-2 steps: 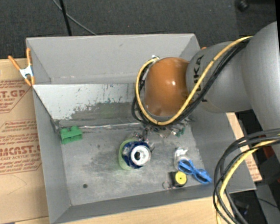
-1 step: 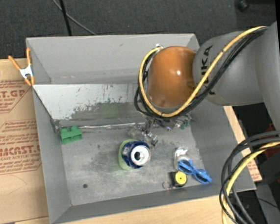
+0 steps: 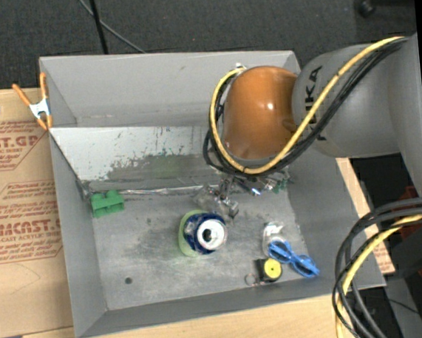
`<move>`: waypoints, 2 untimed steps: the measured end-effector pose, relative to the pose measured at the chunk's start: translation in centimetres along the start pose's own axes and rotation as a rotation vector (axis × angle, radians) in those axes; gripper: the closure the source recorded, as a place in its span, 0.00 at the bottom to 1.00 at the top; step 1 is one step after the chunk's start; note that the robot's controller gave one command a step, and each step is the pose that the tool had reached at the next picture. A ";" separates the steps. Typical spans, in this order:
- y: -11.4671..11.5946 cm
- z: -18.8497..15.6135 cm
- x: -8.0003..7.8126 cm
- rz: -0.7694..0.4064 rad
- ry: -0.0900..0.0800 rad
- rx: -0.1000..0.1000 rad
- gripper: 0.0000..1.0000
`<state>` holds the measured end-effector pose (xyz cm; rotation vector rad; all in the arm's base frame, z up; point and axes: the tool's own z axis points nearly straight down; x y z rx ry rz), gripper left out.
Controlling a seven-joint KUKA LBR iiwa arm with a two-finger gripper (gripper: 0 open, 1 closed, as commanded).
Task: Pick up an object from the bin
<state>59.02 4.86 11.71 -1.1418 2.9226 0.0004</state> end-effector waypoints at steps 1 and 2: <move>0.0 -0.5 -0.1 0.001 0.000 -0.001 1.00; 0.0 -8.5 -0.4 0.003 -0.006 0.005 1.00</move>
Offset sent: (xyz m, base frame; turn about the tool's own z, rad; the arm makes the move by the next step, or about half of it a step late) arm 0.0001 0.0001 0.0052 0.0000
